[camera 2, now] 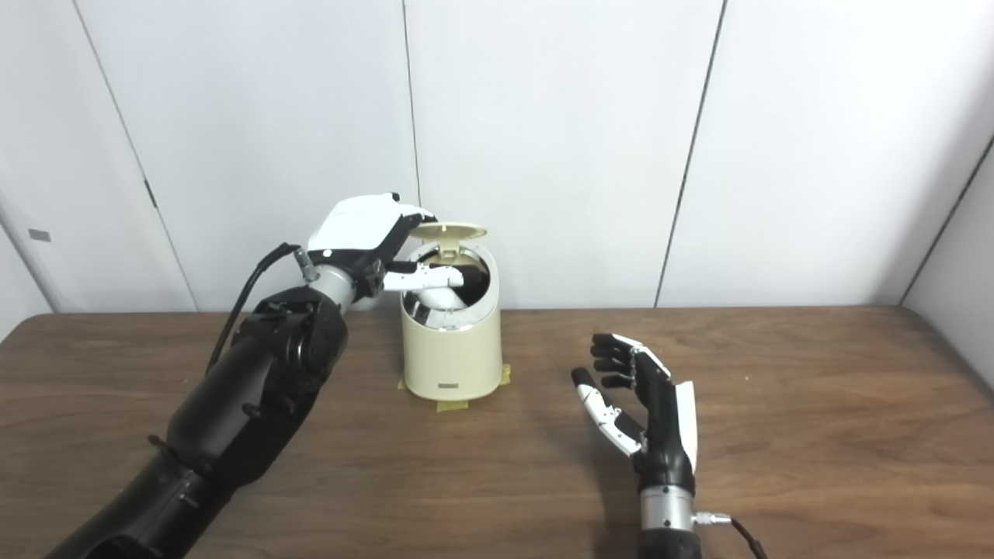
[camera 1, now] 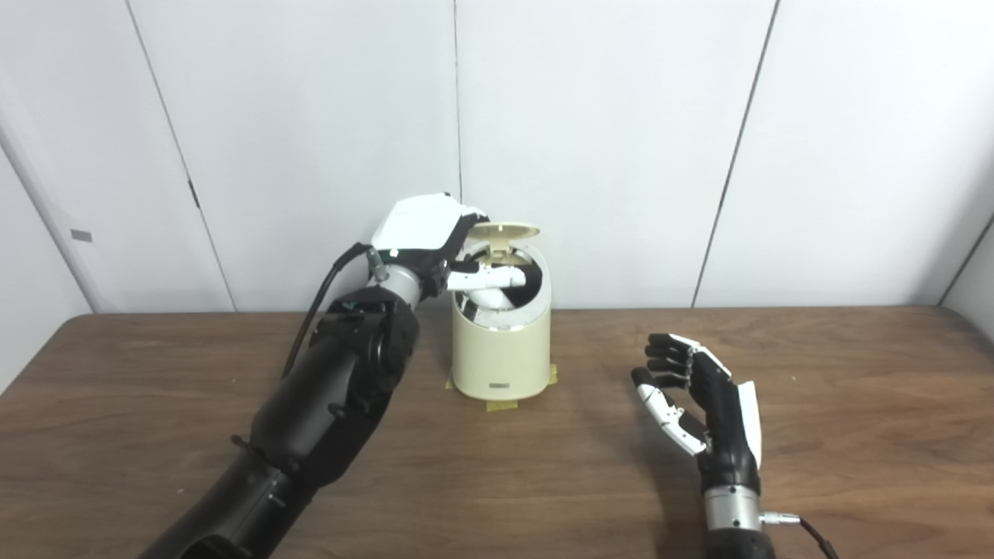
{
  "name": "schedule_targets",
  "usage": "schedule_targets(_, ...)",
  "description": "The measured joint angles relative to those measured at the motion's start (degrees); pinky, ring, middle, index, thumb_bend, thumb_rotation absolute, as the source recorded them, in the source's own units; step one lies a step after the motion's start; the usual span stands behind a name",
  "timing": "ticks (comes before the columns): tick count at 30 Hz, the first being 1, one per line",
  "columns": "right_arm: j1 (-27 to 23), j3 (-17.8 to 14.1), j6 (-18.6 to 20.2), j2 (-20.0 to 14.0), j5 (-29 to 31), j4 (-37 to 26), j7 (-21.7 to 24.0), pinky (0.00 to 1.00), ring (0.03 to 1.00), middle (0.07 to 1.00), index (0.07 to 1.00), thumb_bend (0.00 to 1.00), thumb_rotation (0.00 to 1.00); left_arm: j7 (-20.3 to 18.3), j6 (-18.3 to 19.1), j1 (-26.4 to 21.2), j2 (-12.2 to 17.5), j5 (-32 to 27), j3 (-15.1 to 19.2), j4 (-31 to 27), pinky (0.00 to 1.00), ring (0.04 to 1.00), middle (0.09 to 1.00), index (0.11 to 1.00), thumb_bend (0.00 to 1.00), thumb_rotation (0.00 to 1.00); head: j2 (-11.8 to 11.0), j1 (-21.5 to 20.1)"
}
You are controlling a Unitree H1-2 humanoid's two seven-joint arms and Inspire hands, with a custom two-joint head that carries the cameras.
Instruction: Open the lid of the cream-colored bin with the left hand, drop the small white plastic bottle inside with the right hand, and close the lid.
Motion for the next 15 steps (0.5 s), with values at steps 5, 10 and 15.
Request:
schedule_targets(5,0.0,0.0,0.0,0.0,0.0,0.0,0.0,0.57,0.649,0.668,0.668,0.24,0.34,0.0,-0.9,1.1,0.4,0.9,-0.2,-1.8,1.0,0.994,0.883,0.852,0.95,1.0,0.1,-0.1)
schedule_targets(10,0.0,0.1,0.4,0.2,-0.1,0.0,0.0,0.58,0.657,0.671,0.67,0.25,0.36,0.3,-2.8,1.9,1.2,3.3,-0.8,-1.8,1.0,0.998,0.877,0.849,0.95,1.0,0.2,-0.2)
schedule_targets(15,-0.1,0.1,0.4,0.3,-0.1,0.0,0.0,0.58,0.654,0.67,0.669,0.25,0.35,1.4,-5.0,2.2,1.7,6.6,-2.1,-1.8,1.0,1.0,0.884,0.859,0.94,1.0,0.2,-0.4)
